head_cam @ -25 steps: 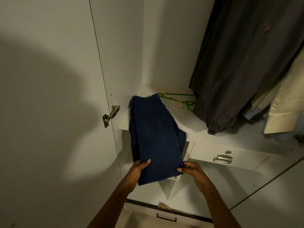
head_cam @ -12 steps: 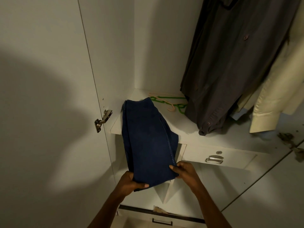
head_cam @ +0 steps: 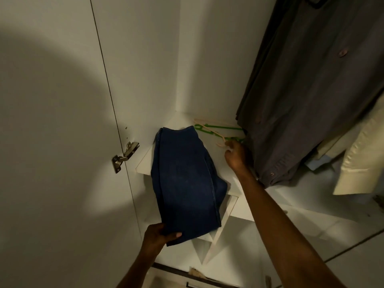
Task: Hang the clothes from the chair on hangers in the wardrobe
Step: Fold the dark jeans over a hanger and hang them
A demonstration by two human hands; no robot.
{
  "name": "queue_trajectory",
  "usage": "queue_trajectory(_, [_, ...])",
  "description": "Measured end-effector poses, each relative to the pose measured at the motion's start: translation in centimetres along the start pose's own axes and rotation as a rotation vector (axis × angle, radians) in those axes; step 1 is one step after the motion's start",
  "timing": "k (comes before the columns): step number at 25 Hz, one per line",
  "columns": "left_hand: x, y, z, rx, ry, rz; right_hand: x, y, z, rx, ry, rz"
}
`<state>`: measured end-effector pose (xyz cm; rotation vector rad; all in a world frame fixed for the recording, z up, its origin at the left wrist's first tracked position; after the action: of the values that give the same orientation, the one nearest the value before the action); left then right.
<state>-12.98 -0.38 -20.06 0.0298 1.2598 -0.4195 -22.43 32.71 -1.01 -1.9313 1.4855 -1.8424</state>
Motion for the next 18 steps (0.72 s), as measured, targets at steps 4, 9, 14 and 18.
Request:
queue_trajectory(4, [0.4,0.4,-0.8,-0.217,-0.056,0.168,-3.6,1.0,-6.2,0.080,0.076,0.310])
queue_trajectory(9, [0.1,0.7,-2.1,-0.183,-0.156,0.356,-6.1,1.0,-8.2,0.163,-0.012,0.559])
queue_trajectory(14, [-0.9,0.8,-3.0,-0.018,-0.168,0.373,-6.1,0.6,-8.8,0.250,0.051,0.181])
queue_trajectory(18, [-1.8,1.0,-2.5,0.073,-0.116,0.354,-6.0,0.8,-8.8,0.185,-0.004,0.306])
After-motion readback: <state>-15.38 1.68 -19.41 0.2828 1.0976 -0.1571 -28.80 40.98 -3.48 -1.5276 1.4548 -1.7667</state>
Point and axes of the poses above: each hand's wrist, its own z-axis away from the middle knuckle, its own y-axis out of the palm, x = y × z, the point moved 1 cm from there along -z, towards the middle knuckle, and after that the axes turned 1 degree about -x, right-handed, at the moved point
